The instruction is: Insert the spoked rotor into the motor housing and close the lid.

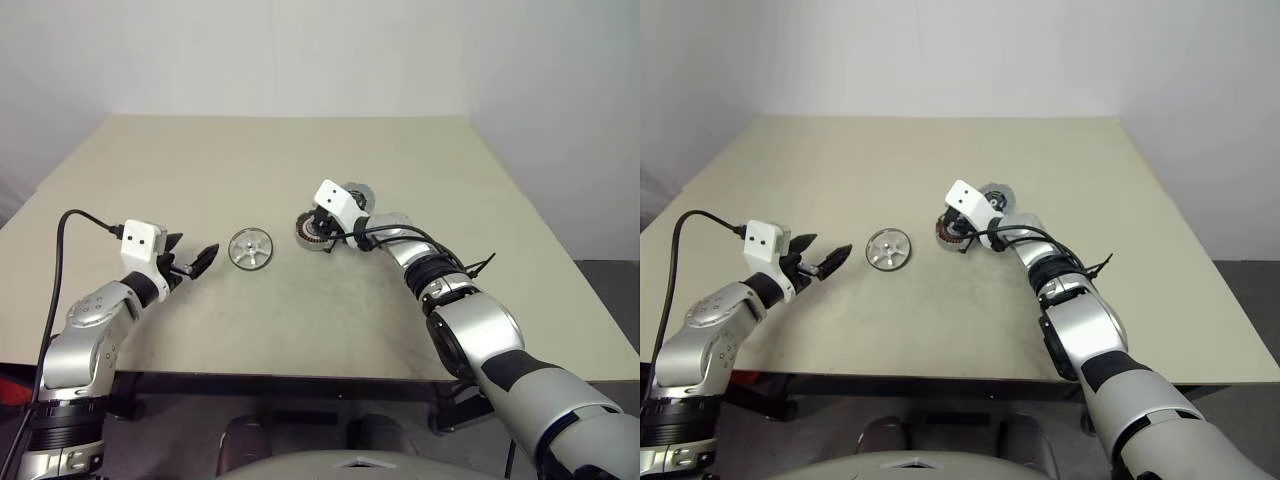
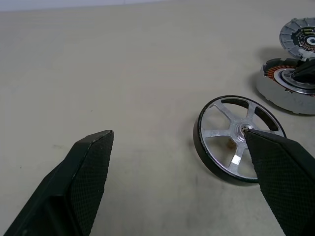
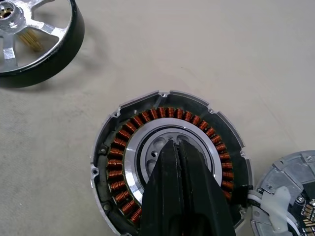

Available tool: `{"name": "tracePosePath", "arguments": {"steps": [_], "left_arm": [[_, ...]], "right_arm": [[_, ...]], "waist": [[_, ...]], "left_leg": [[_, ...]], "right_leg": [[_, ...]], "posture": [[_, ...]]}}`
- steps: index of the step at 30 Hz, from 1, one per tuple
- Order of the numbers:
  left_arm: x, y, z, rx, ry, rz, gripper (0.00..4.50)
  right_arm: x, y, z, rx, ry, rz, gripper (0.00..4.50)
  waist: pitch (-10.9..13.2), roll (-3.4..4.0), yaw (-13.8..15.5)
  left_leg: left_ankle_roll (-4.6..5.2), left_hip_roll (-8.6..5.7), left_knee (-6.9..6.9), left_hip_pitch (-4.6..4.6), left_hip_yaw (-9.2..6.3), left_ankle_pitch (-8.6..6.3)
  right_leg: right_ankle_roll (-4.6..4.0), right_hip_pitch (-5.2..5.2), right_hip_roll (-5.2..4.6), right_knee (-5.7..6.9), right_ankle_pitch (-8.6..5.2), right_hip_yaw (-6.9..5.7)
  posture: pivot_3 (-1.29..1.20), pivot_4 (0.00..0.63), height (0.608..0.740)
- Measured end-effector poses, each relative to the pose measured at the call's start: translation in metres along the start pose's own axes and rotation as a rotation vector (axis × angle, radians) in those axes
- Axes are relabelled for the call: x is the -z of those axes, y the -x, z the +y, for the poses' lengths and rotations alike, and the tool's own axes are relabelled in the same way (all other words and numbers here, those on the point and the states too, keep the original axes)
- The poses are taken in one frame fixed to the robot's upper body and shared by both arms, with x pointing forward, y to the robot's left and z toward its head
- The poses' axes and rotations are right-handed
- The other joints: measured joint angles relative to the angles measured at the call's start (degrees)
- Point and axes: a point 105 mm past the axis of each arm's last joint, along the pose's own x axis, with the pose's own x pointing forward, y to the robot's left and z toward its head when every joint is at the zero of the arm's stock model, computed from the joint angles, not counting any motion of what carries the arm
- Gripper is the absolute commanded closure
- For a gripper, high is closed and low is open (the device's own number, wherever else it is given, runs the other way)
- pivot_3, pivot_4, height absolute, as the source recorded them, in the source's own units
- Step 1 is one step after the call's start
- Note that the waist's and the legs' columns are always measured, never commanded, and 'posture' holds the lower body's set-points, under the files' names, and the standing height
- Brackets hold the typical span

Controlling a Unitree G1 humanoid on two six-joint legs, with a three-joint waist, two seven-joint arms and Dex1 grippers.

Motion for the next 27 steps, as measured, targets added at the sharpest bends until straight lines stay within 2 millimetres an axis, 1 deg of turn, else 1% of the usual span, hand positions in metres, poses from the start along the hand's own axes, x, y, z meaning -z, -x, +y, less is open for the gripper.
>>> {"name": "tracePosePath", "arguments": {"steps": [2,3,7,9,11,14,16,19,23,27], "left_arm": [[0.0,0.0,0.0,0.0,0.0,0.0,0.0],[0.0,0.0,0.0,0.0,0.0,0.0,0.0],[0.0,0.0,0.0,0.0,-0.001,0.0,0.0],[0.0,-0.001,-0.001,0.001,0.0,-0.001,0.0],[0.0,-0.001,-0.001,0.001,0.001,-0.001,0.0],[0.001,-0.001,0.0,0.0,0.002,0.001,0.0],[0.001,-0.001,0.0,0.001,0.003,0.002,0.0],[0.001,-0.003,-0.002,0.006,0.005,0.001,0.0],[0.0,-0.004,-0.002,0.007,0.005,-0.002,0.0],[0.001,-0.004,-0.002,0.006,0.005,-0.002,0.0]], "right_arm": [[0.001,0.004,-0.005,0.006,0.007,0.003,4.48],[-0.002,0.006,-0.007,0.001,0.02,-0.005,4.48],[-0.024,0.018,-0.016,-0.028,0.11,-0.065,4.48],[-0.032,0.025,-0.015,-0.059,0.168,-0.087,4.48],[-0.026,0.031,-0.008,-0.109,0.211,-0.075,4.48],[-0.008,0.039,0.007,-0.21,0.239,-0.027,4.48],[-0.004,0.043,0.011,-0.247,0.247,-0.008,4.48],[-0.002,0.046,0.011,-0.262,0.274,0.009,3.89],[-0.003,0.044,0.012,-0.252,0.315,0.007,3.89],[-0.004,0.043,0.017,-0.287,0.333,0.009,3.89]], "waist": [[0.0,0.01,0.1],[0.0,0.03,0.1],[0.0,0.02,0.1],[0.0,0.0,0.1],[0.0,-0.02,0.2],[0.0,-0.02,0.3],[0.0,-0.03,0.3],[0.0,-0.03,0.1],[0.0,-0.03,0.0],[0.0,-0.03,0.1]], "left_leg": [[0.0,0.0,0.0,-0.01,0.0,0.0],[0.0,0.0,0.01,-0.05,0.0,0.0],[0.01,0.0,0.0,-0.08,0.0,0.0],[0.01,0.01,0.0,-0.09,0.0,0.0],[0.02,0.0,0.0,-0.08,0.0,-0.01],[0.02,-0.02,0.03,-0.08,0.0,0.0],[0.01,-0.01,0.03,-0.07,0.0,0.0],[0.01,0.0,0.02,-0.06,0.0,0.0],[0.01,0.0,0.02,-0.07,0.0,0.0],[0.02,-0.01,0.03,-0.07,0.0,0.0]], "right_leg": [[0.0,-0.01,0.0,-0.02,0.0,-0.01],[0.0,-0.05,0.0,-0.02,0.0,-0.01],[-0.01,-0.1,0.01,-0.02,-0.01,-0.01],[-0.02,-0.1,0.01,-0.03,-0.02,-0.01],[-0.02,-0.06,0.0,-0.05,-0.02,-0.01],[-0.02,-0.06,0.0,-0.04,-0.02,0.0],[-0.02,-0.05,0.0,0.0,-0.02,0.0],[-0.02,0.01,0.01,0.02,-0.02,0.01],[-0.02,0.01,0.01,0.01,-0.02,0.01],[-0.02,0.0,0.0,-0.04,-0.02,0.0]], "posture": [[0.0,0.0,0.74],[0.0,0.0,0.74],[0.0,0.0,0.74],[0.0,0.0,0.74],[0.0,0.0,0.74],[0.0,0.0,0.74],[0.0,0.0,0.74],[0.0,0.0,0.74],[0.0,0.0,0.74],[0.0,0.0,0.74]]}}
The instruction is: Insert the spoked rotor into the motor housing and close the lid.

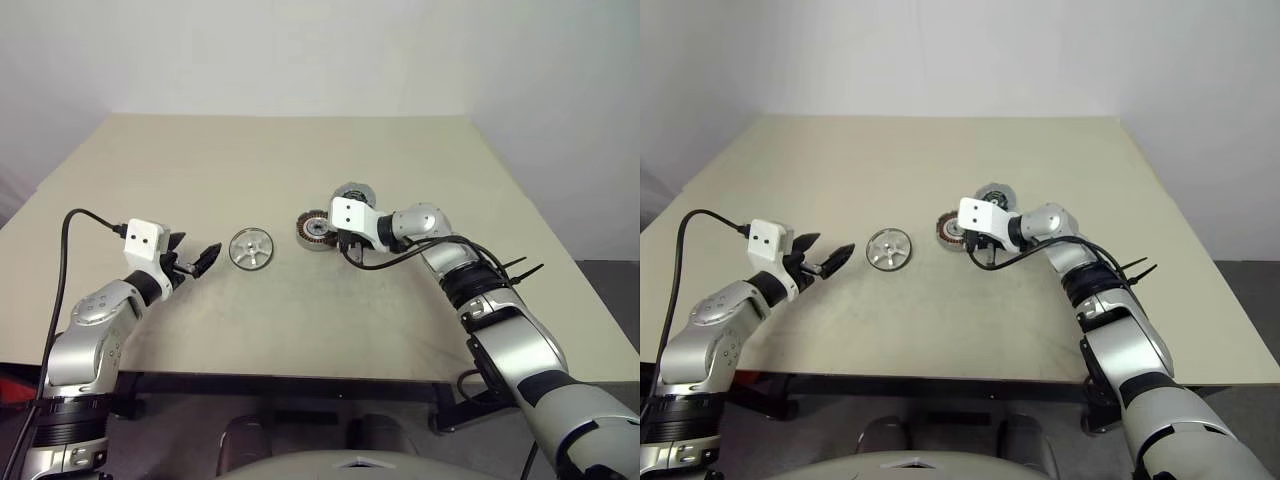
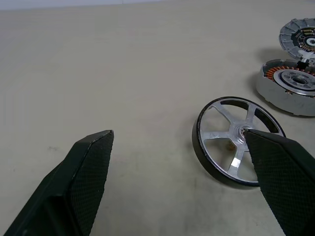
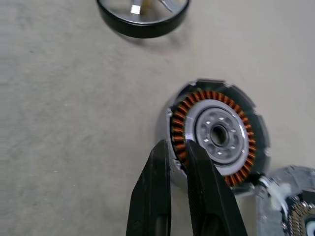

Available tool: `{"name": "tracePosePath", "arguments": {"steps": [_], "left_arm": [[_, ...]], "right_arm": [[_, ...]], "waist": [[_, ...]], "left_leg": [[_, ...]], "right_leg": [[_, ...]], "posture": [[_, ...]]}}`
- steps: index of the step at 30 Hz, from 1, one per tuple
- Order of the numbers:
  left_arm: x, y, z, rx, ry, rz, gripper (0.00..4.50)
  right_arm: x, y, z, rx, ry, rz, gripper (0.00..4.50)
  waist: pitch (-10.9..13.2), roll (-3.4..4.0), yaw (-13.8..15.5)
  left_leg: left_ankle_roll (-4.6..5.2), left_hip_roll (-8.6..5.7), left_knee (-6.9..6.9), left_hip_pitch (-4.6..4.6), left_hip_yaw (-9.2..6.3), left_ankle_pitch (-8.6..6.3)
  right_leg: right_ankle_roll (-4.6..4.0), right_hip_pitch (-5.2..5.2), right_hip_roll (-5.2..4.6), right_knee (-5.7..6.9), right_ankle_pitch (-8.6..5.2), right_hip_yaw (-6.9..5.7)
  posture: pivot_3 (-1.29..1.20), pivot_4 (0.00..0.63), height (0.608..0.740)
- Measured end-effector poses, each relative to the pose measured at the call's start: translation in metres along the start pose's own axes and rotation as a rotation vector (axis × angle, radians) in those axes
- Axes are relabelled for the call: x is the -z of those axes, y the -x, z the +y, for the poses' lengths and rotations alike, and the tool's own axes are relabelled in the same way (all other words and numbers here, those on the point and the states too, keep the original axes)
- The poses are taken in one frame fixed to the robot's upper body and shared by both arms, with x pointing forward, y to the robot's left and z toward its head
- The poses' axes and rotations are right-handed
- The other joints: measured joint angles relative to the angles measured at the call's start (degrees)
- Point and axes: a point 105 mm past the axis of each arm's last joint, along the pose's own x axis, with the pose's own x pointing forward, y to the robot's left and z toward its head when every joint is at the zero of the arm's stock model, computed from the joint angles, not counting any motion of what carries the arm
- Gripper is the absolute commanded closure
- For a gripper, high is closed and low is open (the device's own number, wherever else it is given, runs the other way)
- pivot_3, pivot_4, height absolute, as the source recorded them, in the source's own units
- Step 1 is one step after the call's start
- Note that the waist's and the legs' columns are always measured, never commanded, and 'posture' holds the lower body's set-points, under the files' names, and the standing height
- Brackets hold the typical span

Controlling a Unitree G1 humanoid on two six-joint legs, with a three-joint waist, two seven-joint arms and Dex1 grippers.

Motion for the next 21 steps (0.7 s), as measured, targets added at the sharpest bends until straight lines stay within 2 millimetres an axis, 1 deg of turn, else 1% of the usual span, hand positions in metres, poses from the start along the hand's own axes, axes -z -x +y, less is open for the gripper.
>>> {"name": "tracePosePath", "arguments": {"steps": [4,7,13,21], "left_arm": [[0.0,0.0,0.0,-0.001,0.0,0.0,0.0],[0.001,0.0,-0.001,-0.001,0.004,-0.003,0.0],[0.002,0.0,-0.001,-0.005,0.005,-0.004,0.0],[0.006,0.002,0.0,-0.013,0.011,0.009,0.0]], "right_arm": [[-0.005,-0.001,-0.004,0.008,0.06,0.004,3.89],[-0.008,-0.005,-0.001,-0.014,0.077,0.001,3.89],[0.001,-0.013,0.009,-0.081,0.049,0.033,3.89],[-0.003,-0.013,0.001,-0.055,0.098,0.04,3.89]], "waist": [[0.0,0.0,0.0],[0.0,0.0,0.0],[0.0,0.0,0.0],[0.0,0.0,0.0]], "left_leg": [[0.0,0.0,0.0,0.01,0.0,0.0],[0.0,0.0,0.0,0.01,0.0,0.0],[0.0,0.0,0.0,0.0,0.0,0.0],[-0.01,0.01,0.01,0.01,0.0,0.0]], "right_leg": [[0.0,0.0,0.0,0.02,0.0,0.0],[0.0,0.01,0.0,0.02,0.0,0.0],[0.0,0.0,0.0,0.02,0.0,0.0],[0.0,0.0,0.0,0.06,0.0,0.0]], "posture": [[0.0,0.0,0.74],[0.0,0.0,0.74],[0.0,0.0,0.74],[0.0,0.0,0.74]]}}
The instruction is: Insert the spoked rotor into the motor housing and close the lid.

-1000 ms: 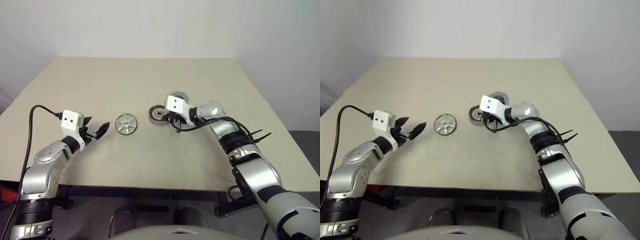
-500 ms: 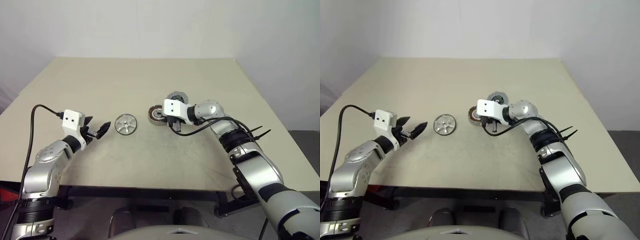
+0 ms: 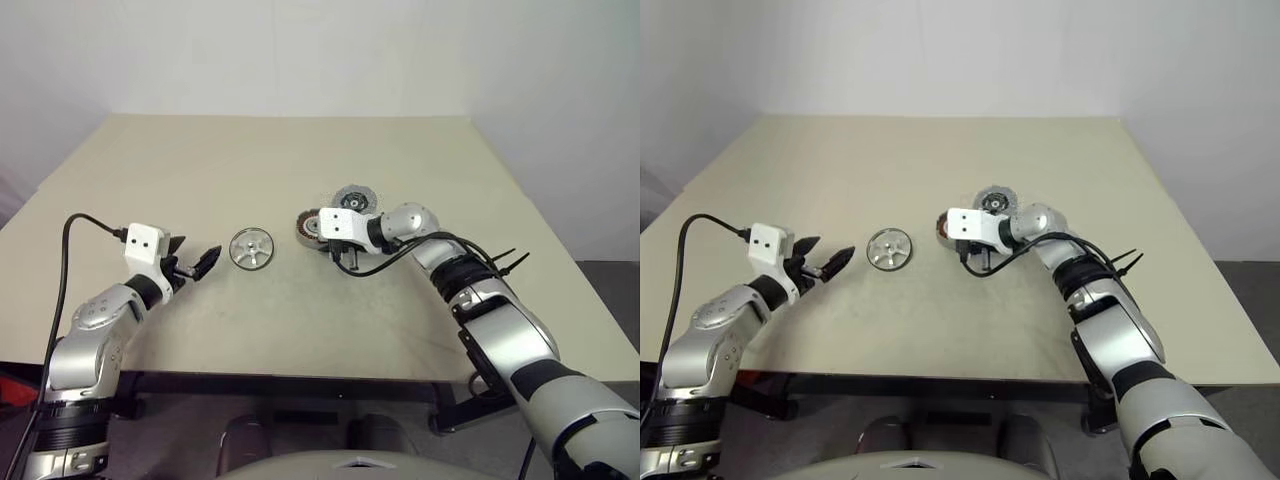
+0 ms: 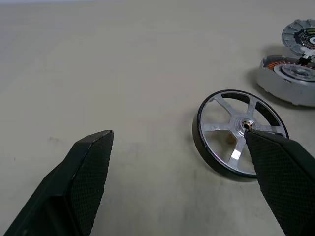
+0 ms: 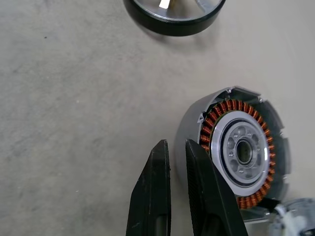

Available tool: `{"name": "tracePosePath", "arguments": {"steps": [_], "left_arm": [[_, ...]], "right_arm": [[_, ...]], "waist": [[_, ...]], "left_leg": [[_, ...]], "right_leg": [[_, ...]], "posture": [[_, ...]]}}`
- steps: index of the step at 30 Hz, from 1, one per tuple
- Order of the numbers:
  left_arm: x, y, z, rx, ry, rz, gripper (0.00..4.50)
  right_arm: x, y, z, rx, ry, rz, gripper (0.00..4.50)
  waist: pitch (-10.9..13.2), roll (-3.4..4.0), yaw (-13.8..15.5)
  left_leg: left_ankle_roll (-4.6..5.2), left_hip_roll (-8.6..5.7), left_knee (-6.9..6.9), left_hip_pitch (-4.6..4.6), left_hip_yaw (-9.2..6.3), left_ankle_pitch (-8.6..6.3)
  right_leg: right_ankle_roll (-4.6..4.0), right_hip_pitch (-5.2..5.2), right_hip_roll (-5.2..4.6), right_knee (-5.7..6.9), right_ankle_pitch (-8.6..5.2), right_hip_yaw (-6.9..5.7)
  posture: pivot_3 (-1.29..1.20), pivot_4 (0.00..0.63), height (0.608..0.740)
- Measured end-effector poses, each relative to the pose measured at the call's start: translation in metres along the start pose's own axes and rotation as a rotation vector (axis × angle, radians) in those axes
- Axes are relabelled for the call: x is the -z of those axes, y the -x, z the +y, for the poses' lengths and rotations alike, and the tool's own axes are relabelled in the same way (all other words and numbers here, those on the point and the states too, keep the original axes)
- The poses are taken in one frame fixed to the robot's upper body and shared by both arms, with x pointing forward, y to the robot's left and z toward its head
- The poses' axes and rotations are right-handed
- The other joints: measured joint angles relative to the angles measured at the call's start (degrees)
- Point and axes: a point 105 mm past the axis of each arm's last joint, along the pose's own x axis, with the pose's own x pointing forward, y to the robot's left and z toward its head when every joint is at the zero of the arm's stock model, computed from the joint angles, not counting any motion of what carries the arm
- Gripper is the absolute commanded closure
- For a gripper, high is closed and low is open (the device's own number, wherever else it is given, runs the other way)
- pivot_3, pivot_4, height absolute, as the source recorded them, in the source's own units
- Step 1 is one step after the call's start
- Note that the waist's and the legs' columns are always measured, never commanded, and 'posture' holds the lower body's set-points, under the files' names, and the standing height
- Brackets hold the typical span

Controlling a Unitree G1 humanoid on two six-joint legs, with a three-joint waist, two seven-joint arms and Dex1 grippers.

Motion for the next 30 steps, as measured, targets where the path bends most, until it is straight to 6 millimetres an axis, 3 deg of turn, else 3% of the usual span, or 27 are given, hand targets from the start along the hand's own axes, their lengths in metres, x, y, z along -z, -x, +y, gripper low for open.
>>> {"name": "tracePosePath", "arguments": {"steps": [3,5,22,30], "left_arm": [[0.0,0.0,0.0,0.0,0.0,0.0,0.0],[0.0,0.0,0.0,0.0,0.0,0.0,0.0],[0.0,0.0,0.0,0.005,-0.001,0.0,0.0],[0.0,0.0,0.0,0.005,-0.002,-0.001,0.0]], "right_arm": [[-0.003,0.002,-0.004,0.006,0.014,0.001,3.89],[-0.004,0.002,-0.005,0.007,0.024,-0.004,3.4],[-0.006,-0.001,-0.006,0.03,0.028,-0.014,3.4],[0.007,-0.011,-0.002,0.043,-0.043,0.022,3.4]], "waist": [[0.0,0.0,0.0],[0.0,0.0,0.0],[0.0,0.0,0.0],[0.0,0.01,0.0]], "left_leg": [[0.0,0.0,0.0,0.0,0.0,0.0],[0.0,0.0,0.0,-0.01,0.0,0.0],[0.0,0.0,0.0,-0.01,0.0,0.0],[0.0,0.0,0.01,0.01,0.0,0.0]], "right_leg": [[0.0,0.01,0.0,0.0,0.0,0.0],[0.0,0.0,0.0,-0.01,0.0,0.0],[0.0,0.0,0.0,-0.01,0.0,0.0],[0.0,0.0,0.0,-0.02,0.0,0.0]], "posture": [[0.0,0.0,0.74],[0.0,0.0,0.74],[0.0,0.0,0.74],[0.0,0.0,0.74]]}}
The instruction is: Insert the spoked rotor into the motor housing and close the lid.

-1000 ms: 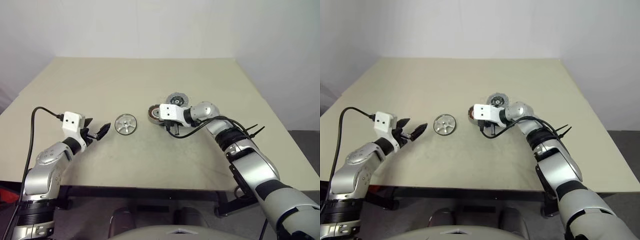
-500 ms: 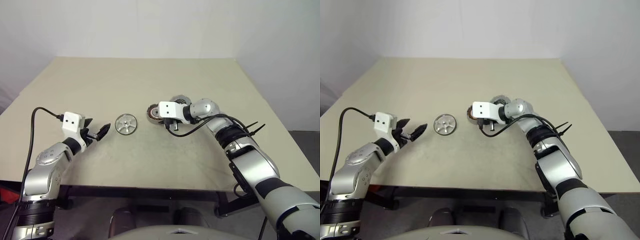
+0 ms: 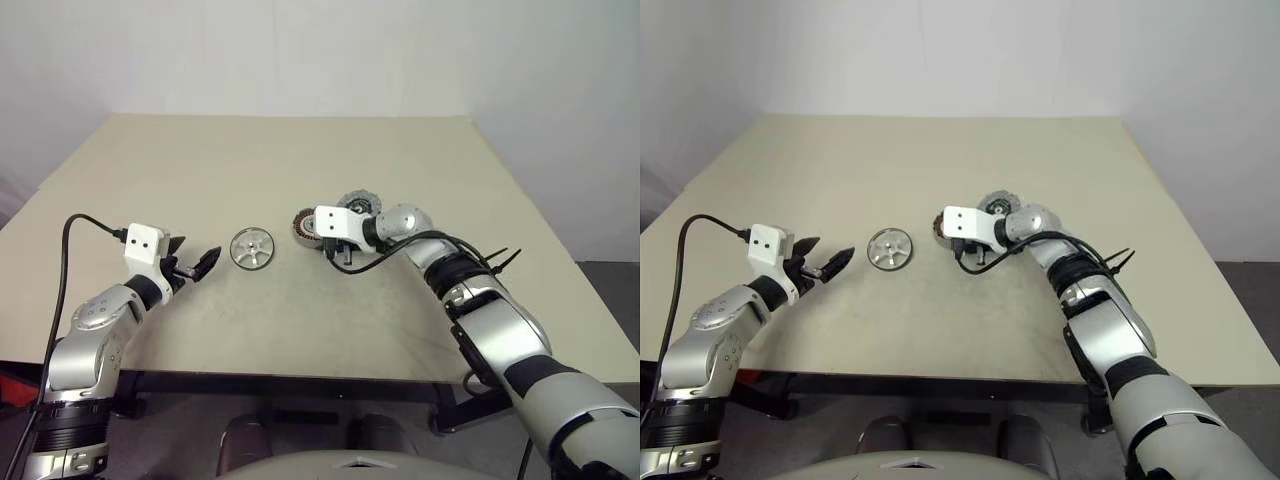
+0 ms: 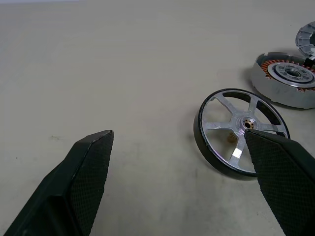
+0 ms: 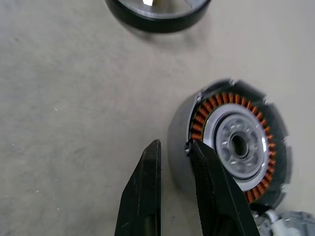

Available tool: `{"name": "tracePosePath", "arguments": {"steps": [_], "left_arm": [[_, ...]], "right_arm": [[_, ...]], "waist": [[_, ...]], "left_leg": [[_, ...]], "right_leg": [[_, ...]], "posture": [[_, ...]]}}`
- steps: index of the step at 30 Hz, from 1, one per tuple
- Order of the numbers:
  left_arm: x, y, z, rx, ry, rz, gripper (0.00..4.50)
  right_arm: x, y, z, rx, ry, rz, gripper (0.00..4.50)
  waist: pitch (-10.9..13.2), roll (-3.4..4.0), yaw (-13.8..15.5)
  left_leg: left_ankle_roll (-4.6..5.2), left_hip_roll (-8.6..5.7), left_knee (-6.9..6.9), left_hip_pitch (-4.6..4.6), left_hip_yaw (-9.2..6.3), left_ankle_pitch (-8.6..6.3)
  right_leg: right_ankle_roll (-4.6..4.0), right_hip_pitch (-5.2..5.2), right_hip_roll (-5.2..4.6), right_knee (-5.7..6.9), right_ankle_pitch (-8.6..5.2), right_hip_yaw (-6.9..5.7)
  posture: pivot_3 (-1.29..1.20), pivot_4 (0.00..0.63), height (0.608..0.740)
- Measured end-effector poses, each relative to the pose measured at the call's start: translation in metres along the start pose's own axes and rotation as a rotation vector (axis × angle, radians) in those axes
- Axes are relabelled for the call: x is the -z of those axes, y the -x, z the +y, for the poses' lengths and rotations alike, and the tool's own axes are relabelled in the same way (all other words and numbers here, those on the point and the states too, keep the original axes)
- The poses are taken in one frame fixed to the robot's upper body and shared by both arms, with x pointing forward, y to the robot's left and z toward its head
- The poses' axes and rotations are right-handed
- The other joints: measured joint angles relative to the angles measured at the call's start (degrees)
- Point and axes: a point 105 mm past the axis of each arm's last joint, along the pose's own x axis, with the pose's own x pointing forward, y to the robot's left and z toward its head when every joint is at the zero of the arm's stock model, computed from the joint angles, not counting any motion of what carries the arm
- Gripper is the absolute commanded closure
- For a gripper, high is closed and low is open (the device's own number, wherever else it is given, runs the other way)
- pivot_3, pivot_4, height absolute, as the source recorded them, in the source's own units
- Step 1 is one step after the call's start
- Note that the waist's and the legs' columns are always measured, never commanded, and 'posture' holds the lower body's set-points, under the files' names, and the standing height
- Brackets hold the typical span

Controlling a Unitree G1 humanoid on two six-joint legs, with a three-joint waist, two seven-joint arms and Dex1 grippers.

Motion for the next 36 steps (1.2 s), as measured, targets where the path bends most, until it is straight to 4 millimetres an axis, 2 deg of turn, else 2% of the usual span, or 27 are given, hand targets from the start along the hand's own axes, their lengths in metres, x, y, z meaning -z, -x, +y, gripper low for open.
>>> {"name": "tracePosePath", "arguments": {"steps": [7,8,11,25,28,33,36], "left_arm": [[0.0,0.0,0.0,-0.001,0.0,0.0,0.0],[0.0,0.0,0.0,-0.002,0.0,0.0,0.0],[0.0,0.0,0.0,-0.003,0.0,-0.001,0.0],[0.0,0.0,0.002,-0.021,0.001,-0.001,0.0],[0.001,0.0,0.002,-0.021,0.003,-0.001,0.0],[0.001,0.0,0.001,-0.024,0.006,-0.008,0.0],[0.001,0.0,0.001,-0.025,0.009,-0.01,0.0]], "right_arm": [[0.003,0.0,-0.003,0.008,0.011,0.023,3.4],[0.003,0.0,-0.004,0.007,0.013,0.026,3.79],[-0.001,0.0,-0.006,0.005,0.035,0.019,4.47],[0.002,0.004,-0.004,-0.031,0.061,0.029,4.47],[-0.003,0.01,0.002,-0.081,0.115,0.01,4.47],[-0.015,0.009,0.022,-0.153,0.15,-0.05,4.47],[-0.02,0.009,0.024,-0.163,0.159,-0.061,4.47]], "waist": [[0.0,0.0,0.0],[0.0,0.0,0.0],[0.0,0.0,0.0],[0.0,0.01,0.0],[0.0,0.0,0.1],[0.0,-0.01,0.0],[0.0,-0.02,0.0]], "left_leg": [[0.0,0.0,0.0,0.01,0.0,0.0],[0.0,0.0,0.0,0.01,0.0,0.0],[0.0,0.0,0.0,0.01,0.0,0.0],[0.01,0.01,0.01,-0.02,-0.01,0.0],[0.03,0.01,0.01,-0.06,-0.01,-0.02],[0.04,0.02,0.01,-0.07,0.0,-0.02],[0.03,0.02,0.02,-0.04,0.0,-0.01]], "right_leg": [[0.0,0.0,0.0,0.01,0.0,0.0],[0.0,0.0,0.0,0.01,0.0,0.0],[0.0,0.0,0.0,0.01,0.0,0.0],[-0.01,-0.03,0.0,-0.01,0.0,-0.02],[-0.01,-0.05,0.01,-0.05,0.0,-0.02],[-0.01,-0.08,0.01,-0.02,-0.01,-0.01],[-0.01,-0.07,0.01,0.02,-0.01,-0.01]], "posture": [[0.0,0.0,0.74],[0.0,0.0,0.74],[0.0,0.0,0.74],[0.0,0.0,0.74],[0.0,0.0,0.74],[0.0,0.0,0.74],[0.0,0.0,0.74]]}}
